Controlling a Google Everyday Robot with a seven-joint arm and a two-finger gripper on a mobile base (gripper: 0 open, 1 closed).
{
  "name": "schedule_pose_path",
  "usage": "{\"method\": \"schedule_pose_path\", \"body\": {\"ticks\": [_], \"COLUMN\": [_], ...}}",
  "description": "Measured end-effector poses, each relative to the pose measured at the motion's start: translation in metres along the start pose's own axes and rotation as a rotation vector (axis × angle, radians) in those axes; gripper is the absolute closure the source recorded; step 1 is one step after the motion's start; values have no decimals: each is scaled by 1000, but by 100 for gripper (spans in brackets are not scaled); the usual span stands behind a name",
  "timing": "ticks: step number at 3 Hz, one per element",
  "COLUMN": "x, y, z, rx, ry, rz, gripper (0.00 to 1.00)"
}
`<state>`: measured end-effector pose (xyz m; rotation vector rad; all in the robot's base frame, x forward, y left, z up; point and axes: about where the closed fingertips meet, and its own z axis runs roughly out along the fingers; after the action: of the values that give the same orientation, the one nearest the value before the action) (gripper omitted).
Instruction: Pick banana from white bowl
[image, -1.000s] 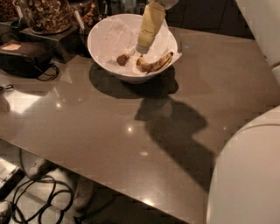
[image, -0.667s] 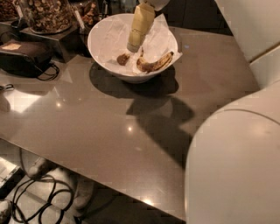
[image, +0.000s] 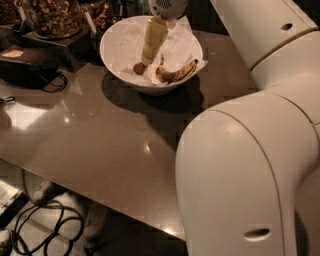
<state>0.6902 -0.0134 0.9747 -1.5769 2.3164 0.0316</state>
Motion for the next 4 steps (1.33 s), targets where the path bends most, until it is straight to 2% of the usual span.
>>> {"method": "schedule_pose_path", "body": {"ticks": [1, 2, 4], "x": [8, 24, 45], "y": [-12, -22, -31], "z": [21, 41, 73], "rx": [1, 0, -16], "ry": [38, 87, 165], "rz": [31, 67, 105], "gripper": [24, 27, 40]}}
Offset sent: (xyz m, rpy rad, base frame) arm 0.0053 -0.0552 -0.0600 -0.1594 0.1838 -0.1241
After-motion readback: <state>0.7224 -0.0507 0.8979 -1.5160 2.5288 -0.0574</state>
